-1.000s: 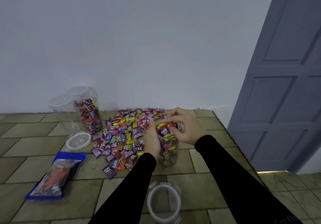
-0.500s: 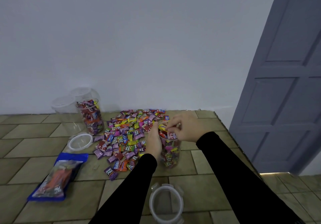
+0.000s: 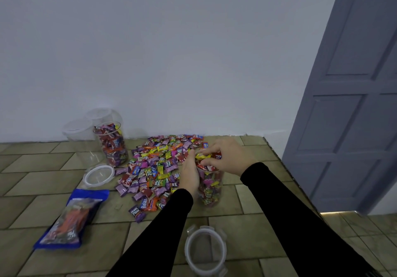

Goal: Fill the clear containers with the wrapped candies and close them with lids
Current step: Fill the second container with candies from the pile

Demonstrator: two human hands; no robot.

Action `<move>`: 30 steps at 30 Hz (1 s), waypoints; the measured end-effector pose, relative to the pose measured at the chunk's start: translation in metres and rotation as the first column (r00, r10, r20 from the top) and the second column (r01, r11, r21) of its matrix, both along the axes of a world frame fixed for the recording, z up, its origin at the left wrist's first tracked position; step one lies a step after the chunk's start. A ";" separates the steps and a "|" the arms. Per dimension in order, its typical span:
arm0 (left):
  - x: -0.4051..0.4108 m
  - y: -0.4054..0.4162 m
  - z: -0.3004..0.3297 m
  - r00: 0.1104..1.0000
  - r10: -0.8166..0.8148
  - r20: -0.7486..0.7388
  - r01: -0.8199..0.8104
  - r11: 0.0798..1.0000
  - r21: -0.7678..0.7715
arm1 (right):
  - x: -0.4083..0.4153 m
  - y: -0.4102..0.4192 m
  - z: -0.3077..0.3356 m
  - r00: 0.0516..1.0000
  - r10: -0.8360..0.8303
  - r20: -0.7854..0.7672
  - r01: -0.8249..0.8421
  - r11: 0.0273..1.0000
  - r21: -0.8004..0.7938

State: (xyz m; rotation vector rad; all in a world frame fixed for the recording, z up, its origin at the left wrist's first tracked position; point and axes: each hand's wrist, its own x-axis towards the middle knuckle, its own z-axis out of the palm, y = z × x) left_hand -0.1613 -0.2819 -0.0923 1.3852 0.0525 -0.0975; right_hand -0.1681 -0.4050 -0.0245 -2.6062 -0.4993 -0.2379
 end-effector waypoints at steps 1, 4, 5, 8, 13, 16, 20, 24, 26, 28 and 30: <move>0.000 0.000 0.000 1.000 0.000 0.004 0.000 1.000 -0.001 | 0.000 -0.001 0.000 1.000 -0.001 -0.004 0.001 1.000 0.008; 0.004 0.002 -0.003 1.000 -0.023 0.007 0.024 0.998 -0.060 | -0.003 -0.006 0.000 0.997 0.039 0.063 -0.042 0.998 0.047; 0.005 0.002 -0.004 0.999 -0.043 0.004 0.043 0.996 -0.073 | -0.004 -0.007 -0.001 0.994 0.036 0.103 -0.044 0.996 0.078; 0.005 0.004 -0.007 0.997 -0.076 -0.022 0.075 0.997 -0.030 | -0.003 -0.012 -0.010 0.980 -0.063 0.187 0.017 0.971 0.238; -0.011 0.010 -0.005 0.990 -0.123 0.064 0.122 0.992 0.012 | -0.016 -0.015 -0.033 0.926 -0.229 0.301 0.062 0.877 0.476; -0.014 0.017 -0.014 0.972 -0.130 0.196 0.109 0.987 0.118 | -0.031 -0.018 -0.051 0.914 -0.146 0.378 -0.047 0.888 0.458; -0.020 0.024 -0.015 0.930 -0.173 0.324 0.088 0.962 0.260 | -0.040 -0.028 -0.077 0.956 -0.053 0.288 -0.061 0.926 0.373; -0.018 0.027 -0.021 0.927 -0.218 0.305 0.096 0.924 0.370 | -0.043 -0.028 -0.096 0.989 0.052 -0.136 -0.039 0.994 0.100; -0.017 0.027 -0.021 0.933 -0.200 0.300 0.073 0.920 0.384 | -0.045 -0.020 -0.099 0.955 0.048 -0.292 -0.059 0.998 -0.029; -0.017 0.027 -0.021 0.937 -0.188 0.294 0.066 0.922 0.381 | -0.048 -0.013 -0.099 0.920 0.033 -0.390 -0.066 0.995 -0.073; -0.018 0.027 -0.022 0.944 -0.179 0.279 0.065 0.926 0.372 | -0.049 -0.009 -0.098 0.899 0.012 -0.437 -0.066 0.992 -0.109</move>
